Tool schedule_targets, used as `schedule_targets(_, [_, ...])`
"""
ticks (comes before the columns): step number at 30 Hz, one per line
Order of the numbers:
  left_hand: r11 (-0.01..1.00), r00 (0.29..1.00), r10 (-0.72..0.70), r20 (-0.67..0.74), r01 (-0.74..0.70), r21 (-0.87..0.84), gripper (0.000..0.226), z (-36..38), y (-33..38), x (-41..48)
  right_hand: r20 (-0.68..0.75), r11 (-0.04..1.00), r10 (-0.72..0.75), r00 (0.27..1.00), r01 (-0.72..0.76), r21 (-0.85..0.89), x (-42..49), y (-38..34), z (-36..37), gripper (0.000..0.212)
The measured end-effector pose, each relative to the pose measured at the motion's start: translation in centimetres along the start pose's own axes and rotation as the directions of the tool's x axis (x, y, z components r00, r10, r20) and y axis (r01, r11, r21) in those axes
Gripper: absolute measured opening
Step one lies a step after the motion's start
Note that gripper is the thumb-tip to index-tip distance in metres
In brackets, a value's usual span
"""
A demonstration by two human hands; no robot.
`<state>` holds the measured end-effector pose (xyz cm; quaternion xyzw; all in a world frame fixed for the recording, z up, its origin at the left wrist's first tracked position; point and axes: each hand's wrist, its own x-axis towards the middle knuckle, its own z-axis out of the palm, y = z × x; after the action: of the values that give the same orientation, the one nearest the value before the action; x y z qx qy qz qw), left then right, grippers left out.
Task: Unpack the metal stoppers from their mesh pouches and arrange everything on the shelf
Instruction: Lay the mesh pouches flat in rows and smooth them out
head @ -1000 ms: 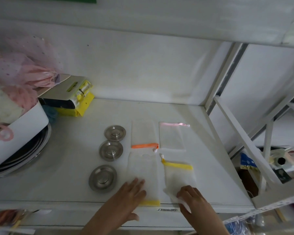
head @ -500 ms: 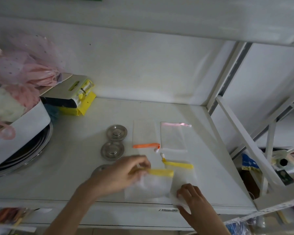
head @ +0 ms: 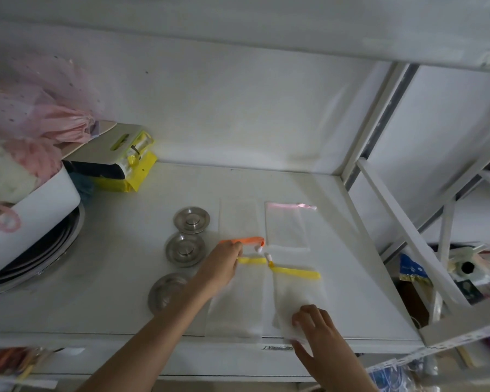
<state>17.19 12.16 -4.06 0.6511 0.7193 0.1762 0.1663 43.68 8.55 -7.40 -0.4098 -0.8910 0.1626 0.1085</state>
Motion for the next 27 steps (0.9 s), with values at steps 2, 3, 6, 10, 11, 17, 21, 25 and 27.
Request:
schedule_targets(2, [0.998,0.999,-0.015,-0.03,0.017,0.053,0.019,0.1,0.0,-0.3,-0.012,1.0,-0.001,1.0,0.001,-0.008,0.0,-0.1,0.0,0.04])
schedule_targets(3, [0.992,0.998,-0.009,-0.057,0.016,0.124,0.023,0.3,-0.1,-0.4,-0.012,1.0,-0.007,1.0,0.007,-0.012,-0.1,-0.2,-0.1,0.036])
schedule_targets(6, [0.94,0.987,0.085,-0.134,-0.035,0.34,0.045,0.5,0.0,-1.2,0.025,0.999,0.017,1.0,-0.016,-0.032,0.0,-1.1,-1.0,0.044])
schedule_targets(10, [0.928,0.96,0.244,-0.135,-0.191,0.321,0.028,2.2,0.8,-4.3,-0.099,0.997,0.05,0.994,-0.056,-0.061,1.0,-1.7,-2.0,0.055])
schedule_targets(11, [0.931,0.964,0.242,-0.112,-0.198,0.308,0.032,3.0,0.8,-5.1,-0.127,0.994,0.074,0.989,-0.084,-0.071,1.4,-1.6,-1.9,0.048])
schedule_targets(17, [0.914,0.989,0.148,0.008,-0.14,0.381,0.049,5.0,0.1,-6.6,-0.034,0.953,0.194,0.98,-0.197,-0.229,3.6,-1.7,-0.9,0.049])
schedule_targets(21, [0.929,0.995,0.09,0.043,-0.099,0.357,0.05,4.3,-0.3,-5.5,-0.012,0.956,0.212,0.977,-0.21,-0.202,4.3,-2.1,-1.0,0.05])
schedule_targets(25, [0.919,0.994,0.098,0.04,-0.105,0.379,0.05,4.5,-0.3,-5.2,0.005,0.967,0.211,0.978,-0.208,-0.15,3.7,-1.8,-0.9,0.056])
schedule_targets(27, [0.918,0.99,0.141,-0.021,-0.122,0.377,0.046,4.6,-0.1,-5.2,-0.013,0.967,0.208,0.978,-0.208,-0.146,3.5,-1.6,-1.0,0.053])
